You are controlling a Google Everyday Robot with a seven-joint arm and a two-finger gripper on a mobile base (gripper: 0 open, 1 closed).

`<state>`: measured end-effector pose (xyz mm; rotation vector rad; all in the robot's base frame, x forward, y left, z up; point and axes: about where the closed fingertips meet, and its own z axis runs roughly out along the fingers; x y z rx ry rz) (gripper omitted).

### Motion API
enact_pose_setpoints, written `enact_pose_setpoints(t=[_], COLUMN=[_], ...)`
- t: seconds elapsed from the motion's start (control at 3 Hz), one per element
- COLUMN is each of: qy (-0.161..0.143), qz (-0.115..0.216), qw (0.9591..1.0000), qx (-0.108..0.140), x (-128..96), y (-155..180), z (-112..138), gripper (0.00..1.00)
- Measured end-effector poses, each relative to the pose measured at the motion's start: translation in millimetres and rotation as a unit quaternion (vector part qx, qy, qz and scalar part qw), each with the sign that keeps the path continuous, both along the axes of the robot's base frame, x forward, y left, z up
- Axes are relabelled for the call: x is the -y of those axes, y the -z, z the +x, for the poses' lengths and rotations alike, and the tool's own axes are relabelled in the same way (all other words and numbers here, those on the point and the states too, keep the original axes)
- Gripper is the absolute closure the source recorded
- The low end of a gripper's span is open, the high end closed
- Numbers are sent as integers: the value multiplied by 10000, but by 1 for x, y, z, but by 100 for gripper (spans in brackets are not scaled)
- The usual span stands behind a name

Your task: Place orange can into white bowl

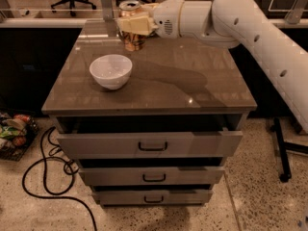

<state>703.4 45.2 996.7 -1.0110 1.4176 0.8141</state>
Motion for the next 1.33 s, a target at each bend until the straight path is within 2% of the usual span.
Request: enact_pose_setpoints(t=[0.33,0.67,1.33], qy=[-230,-224,-333], qz=[-36,-3,82], qw=[9997,9997,9991], qx=[-38,-67,-230], x=[-8,-10,-43], y=[1,3,24], z=[-9,-7,-10], gripper=[100,100,100])
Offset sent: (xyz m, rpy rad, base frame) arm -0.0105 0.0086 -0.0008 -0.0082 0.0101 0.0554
